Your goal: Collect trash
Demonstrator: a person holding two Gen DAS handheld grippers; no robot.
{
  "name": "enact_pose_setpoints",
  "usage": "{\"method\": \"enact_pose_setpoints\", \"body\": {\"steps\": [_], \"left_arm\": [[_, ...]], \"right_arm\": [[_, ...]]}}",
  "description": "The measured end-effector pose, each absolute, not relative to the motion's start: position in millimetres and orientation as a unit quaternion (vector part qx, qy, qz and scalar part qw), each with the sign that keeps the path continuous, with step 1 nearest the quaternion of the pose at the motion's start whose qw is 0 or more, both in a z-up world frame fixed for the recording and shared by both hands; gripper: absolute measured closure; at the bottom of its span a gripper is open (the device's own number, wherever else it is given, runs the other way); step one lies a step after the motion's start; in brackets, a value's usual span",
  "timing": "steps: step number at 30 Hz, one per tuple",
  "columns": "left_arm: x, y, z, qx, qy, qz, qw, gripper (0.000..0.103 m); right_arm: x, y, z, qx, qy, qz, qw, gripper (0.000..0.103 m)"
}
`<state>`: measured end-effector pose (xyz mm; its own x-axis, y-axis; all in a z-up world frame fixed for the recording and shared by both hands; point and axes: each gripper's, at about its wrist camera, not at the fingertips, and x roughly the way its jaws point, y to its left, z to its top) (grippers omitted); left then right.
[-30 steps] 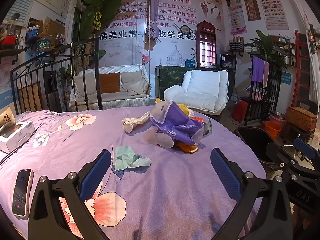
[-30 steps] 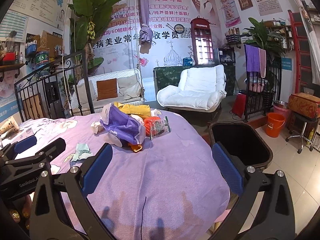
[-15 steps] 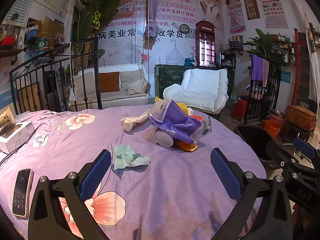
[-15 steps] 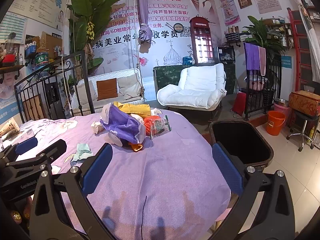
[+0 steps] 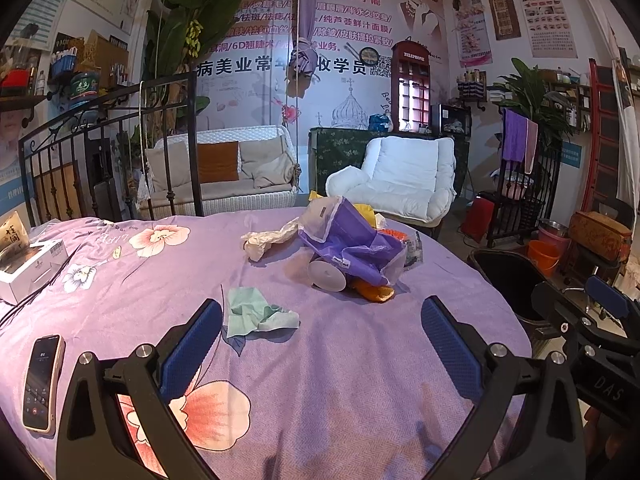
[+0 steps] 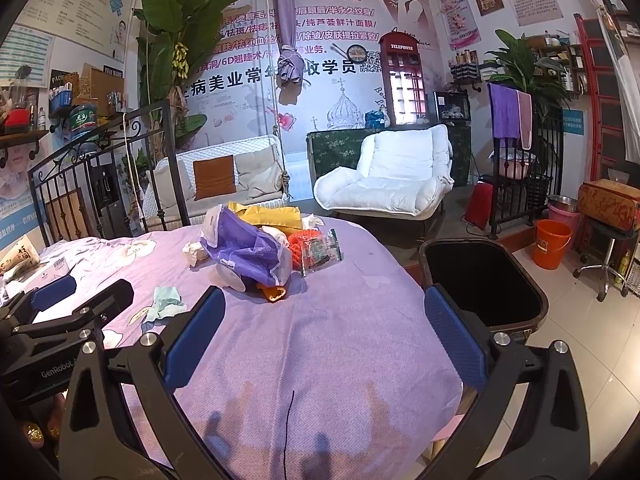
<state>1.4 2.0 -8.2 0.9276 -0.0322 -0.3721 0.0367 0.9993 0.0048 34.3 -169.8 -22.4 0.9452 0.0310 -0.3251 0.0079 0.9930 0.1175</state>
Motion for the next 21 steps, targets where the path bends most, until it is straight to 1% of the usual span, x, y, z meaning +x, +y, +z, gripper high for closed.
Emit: {"method": "enact_pose_setpoints", "body": {"steps": [21], "left_arm": [[1.8, 4.7, -10.9, 0.002, 0.192, -0.017, 0.981, 0.004]], "right_arm": [[34.0, -170.5, -21.8, 0.058, 0.168, 0.007, 0.984, 0.004]]}}
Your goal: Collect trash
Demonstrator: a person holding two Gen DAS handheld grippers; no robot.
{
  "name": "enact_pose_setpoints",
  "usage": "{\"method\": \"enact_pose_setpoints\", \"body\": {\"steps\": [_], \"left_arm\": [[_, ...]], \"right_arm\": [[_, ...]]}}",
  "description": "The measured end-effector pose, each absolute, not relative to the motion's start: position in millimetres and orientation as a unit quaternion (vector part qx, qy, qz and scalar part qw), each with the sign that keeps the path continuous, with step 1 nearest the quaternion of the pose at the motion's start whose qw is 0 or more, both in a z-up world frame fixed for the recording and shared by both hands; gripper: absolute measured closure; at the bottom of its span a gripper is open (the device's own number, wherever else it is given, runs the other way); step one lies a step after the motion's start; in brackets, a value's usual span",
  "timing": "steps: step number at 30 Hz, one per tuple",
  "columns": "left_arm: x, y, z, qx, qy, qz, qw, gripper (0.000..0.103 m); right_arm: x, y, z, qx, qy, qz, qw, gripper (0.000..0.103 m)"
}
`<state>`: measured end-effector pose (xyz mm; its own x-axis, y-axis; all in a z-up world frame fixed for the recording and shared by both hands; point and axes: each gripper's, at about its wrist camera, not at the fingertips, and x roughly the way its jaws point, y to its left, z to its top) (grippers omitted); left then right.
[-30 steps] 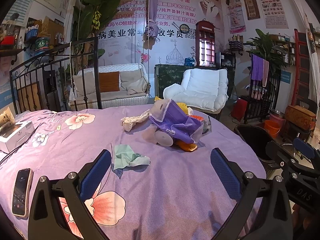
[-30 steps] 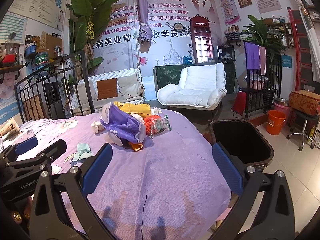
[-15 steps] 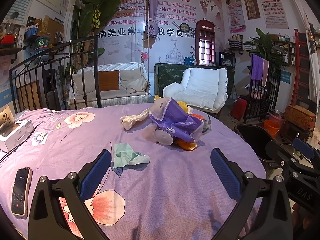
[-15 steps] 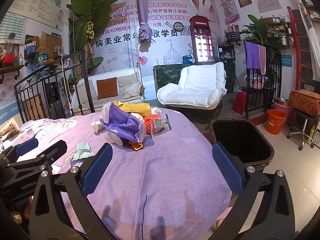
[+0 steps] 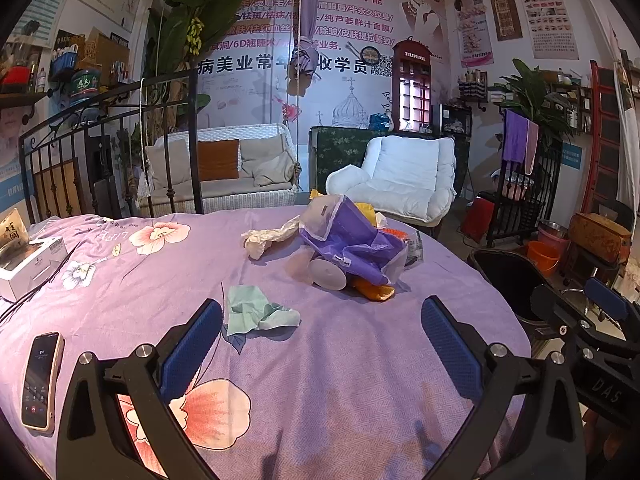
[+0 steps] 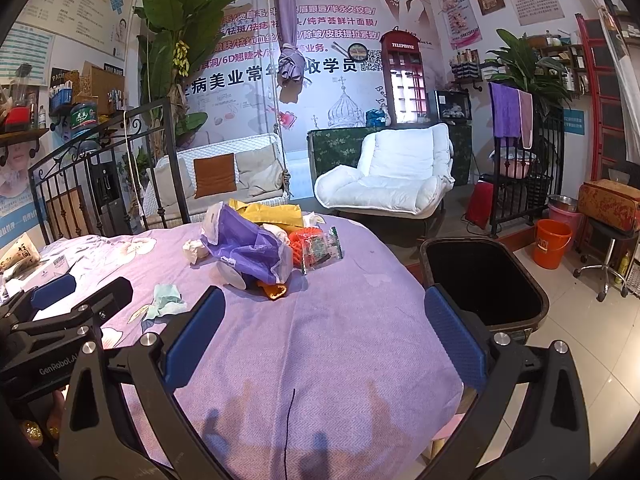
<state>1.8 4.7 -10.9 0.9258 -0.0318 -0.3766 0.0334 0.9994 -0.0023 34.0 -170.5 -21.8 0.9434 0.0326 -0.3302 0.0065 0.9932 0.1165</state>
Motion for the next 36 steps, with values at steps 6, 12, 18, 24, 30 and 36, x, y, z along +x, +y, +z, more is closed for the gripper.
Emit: {"method": "enact_pose_setpoints", "body": {"steps": [6, 12, 18, 24, 30, 36], "left_arm": [[1.8, 4.6, -11.7, 0.001, 0.192, -0.017, 0.981, 0.004], [2.0, 4.5, -11.0, 0.002, 0.193, -0.017, 0.981, 0.004], [1.3, 4.5, -11.9, 0.001, 0.193, -0.016, 0.981, 0.004], [0.5, 4.5, -13.6, 0.001, 0.194, -0.018, 0.981, 0.004], [0.9, 4.7, -13.6, 0.000, 0.194, -0.018, 0.981, 0.004], [1.0, 4.8, -13.3, 0.000, 0.195, -0.019, 0.981, 0.004]], "right_arm": [[34.2, -170.6, -21.7, 0.057, 0.168, 0.007, 0.984, 0.004], [34.3, -170.3, -21.7, 0.057, 0.170, 0.008, 0.984, 0.004], [34.0, -169.9, -21.6, 0.057, 0.171, 0.008, 0.984, 0.004], [34.5, -169.6, -21.7, 0.056, 0.172, 0.009, 0.983, 0.004], [34.1, -169.7, -22.1, 0.056, 0.173, 0.008, 0.983, 0.004], [34.3, -169.2, -21.9, 0.055, 0.173, 0.009, 0.983, 0.004]]}}
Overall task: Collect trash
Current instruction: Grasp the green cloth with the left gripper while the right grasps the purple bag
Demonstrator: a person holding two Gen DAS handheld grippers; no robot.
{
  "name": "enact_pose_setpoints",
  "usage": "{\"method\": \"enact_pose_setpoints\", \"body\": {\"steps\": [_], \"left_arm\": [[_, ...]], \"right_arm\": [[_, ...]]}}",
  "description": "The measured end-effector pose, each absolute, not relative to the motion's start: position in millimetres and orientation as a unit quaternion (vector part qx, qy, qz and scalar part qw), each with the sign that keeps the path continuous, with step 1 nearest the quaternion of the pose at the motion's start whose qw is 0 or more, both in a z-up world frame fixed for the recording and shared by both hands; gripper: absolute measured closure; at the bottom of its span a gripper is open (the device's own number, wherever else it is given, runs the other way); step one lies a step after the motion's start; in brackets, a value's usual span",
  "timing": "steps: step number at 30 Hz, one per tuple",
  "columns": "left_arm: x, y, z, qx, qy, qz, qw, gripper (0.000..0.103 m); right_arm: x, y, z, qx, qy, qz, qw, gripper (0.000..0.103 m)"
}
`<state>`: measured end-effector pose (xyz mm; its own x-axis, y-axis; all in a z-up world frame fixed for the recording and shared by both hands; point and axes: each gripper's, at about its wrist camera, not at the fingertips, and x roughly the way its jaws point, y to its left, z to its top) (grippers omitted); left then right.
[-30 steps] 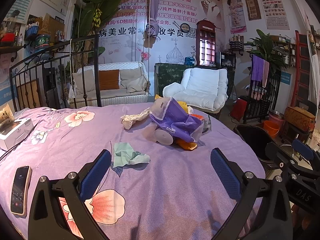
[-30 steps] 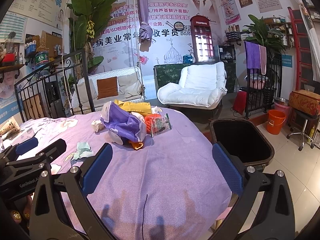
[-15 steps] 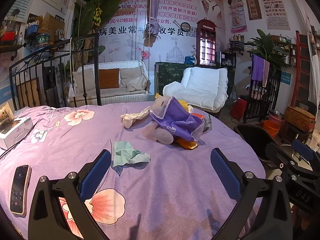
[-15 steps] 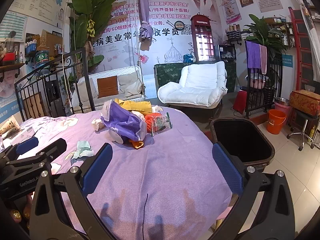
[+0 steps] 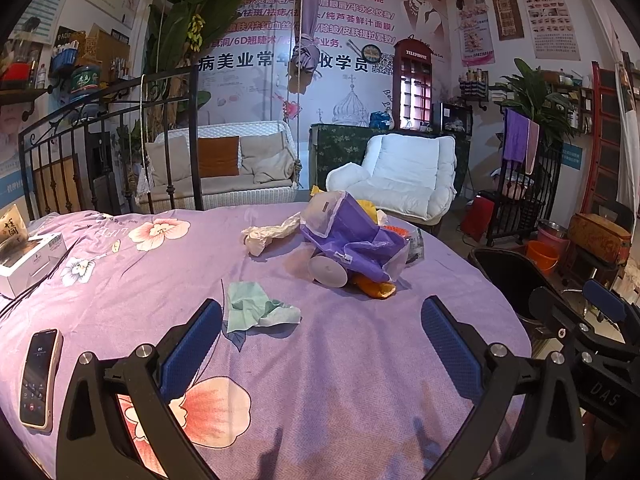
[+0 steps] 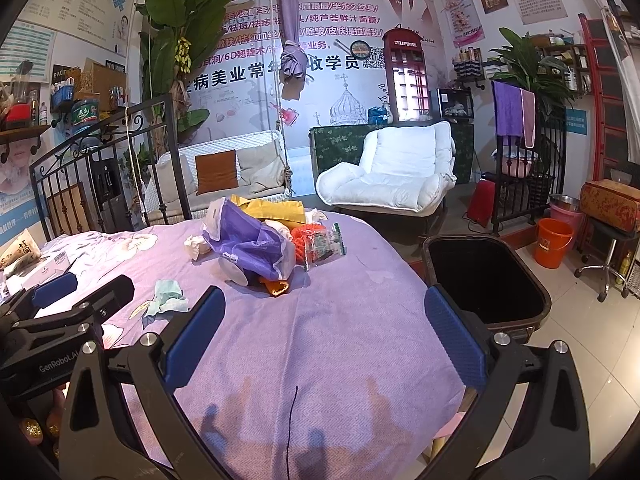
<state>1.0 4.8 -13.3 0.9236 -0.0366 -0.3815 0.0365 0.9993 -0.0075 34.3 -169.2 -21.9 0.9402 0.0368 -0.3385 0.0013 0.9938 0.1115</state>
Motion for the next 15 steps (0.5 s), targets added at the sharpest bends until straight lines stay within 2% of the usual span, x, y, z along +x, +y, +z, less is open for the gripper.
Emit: {"method": "enact_pose_setpoints", "body": {"steps": [11, 15], "left_arm": [[1.0, 5.8, -16.4, 0.003, 0.197, -0.019, 0.980, 0.004], [16.5, 13.6, -28.2, 0.015, 0.240, -0.024, 0.970, 0.004]], "right_arm": [[38.0, -167.0, -22.9, 0.049, 0.180, 0.014, 0.982, 0.004], [57.1, -164.6, -22.0, 0.032, 0.200, 0.040, 0.978, 0.004]]}}
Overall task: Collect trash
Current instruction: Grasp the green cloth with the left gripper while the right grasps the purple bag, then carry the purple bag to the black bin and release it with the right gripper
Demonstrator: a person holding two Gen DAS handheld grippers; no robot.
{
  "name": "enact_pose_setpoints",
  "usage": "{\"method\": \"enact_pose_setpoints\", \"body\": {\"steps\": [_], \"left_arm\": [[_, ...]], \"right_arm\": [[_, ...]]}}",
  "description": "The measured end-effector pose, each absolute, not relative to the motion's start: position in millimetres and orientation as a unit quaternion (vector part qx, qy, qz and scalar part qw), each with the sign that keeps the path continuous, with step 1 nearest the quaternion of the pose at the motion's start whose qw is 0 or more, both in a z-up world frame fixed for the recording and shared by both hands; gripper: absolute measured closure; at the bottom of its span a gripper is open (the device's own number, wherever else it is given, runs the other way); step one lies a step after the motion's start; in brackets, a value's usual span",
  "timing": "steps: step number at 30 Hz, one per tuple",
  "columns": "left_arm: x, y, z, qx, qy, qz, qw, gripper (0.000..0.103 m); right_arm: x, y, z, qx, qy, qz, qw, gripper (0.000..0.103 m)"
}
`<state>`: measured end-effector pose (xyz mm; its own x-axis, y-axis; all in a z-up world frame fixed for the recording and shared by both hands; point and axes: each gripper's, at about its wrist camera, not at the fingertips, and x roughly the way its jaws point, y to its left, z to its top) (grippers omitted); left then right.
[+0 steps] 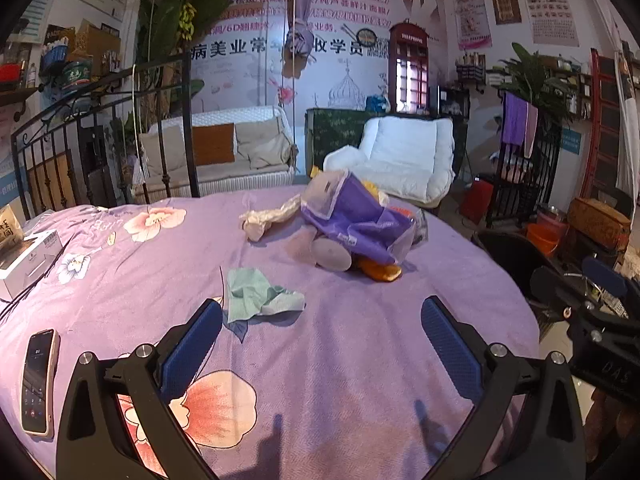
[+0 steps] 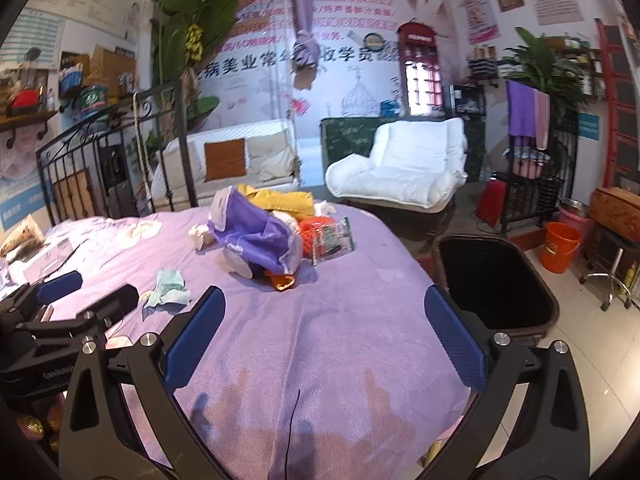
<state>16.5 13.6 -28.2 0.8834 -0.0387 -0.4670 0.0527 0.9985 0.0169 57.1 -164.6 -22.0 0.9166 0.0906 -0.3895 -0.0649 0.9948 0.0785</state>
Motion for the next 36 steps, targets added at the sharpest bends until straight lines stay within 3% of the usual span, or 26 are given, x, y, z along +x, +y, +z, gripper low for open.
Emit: {"method": "enact_pose_setpoints", "body": {"steps": [5, 12, 16, 17, 20, 23, 25, 27, 29, 30, 36], "left_arm": [[55.3, 44.7, -50.5, 0.000, 0.328, -0.018, 0.945, 0.004], [106.3, 51.6, -62.4, 0.041, 0.377, -0.040, 0.924, 0.006], [135.2, 56.0, -67.6, 0.036, 0.415, -0.038, 0.909, 0.016], [140.6, 57.6, -70.5, 0.036, 0.424, -0.036, 0.904, 0.025], [149.9, 62.6, -77.1, 0.021, 0.447, -0.032, 0.894, 0.044], [149.7, 66.4, -78.1, -0.003, 0.454, -0.033, 0.890, 0.058], [145.7, 67.8, -76.8, -0.009, 0.452, -0.030, 0.891, 0.065], [141.1, 70.2, -74.9, -0.016, 0.447, -0.029, 0.894, 0.073], [136.3, 73.1, -72.7, -0.026, 0.443, -0.025, 0.896, 0.083], [134.2, 75.5, -71.0, -0.033, 0.441, -0.024, 0.897, 0.085], [119.8, 78.6, -58.5, -0.059, 0.414, -0.020, 0.908, 0.088]], "right_arm": [[112.8, -159.3, -30.0, 0.014, 0.272, 0.103, 0.957, 0.004], [172.6, -136.4, -34.6, -0.016, 0.309, 0.169, 0.936, 0.004], [204.2, -119.4, -32.2, -0.047, 0.319, 0.195, 0.926, 0.007], [215.1, -114.0, -30.9, -0.061, 0.319, 0.199, 0.925, 0.009], [244.1, -102.1, -28.5, -0.093, 0.321, 0.196, 0.922, 0.019], [268.1, -93.6, -30.9, -0.112, 0.325, 0.200, 0.917, 0.029], [281.0, -87.9, -36.2, -0.127, 0.332, 0.201, 0.913, 0.053], [287.0, -84.7, -41.5, -0.131, 0.342, 0.209, 0.907, 0.067], [283.4, -84.4, -41.9, -0.135, 0.335, 0.208, 0.909, 0.073], [283.4, -85.1, -41.5, -0.134, 0.333, 0.208, 0.910, 0.082], [254.3, -86.7, -32.4, -0.122, 0.307, 0.217, 0.919, 0.084]]}}
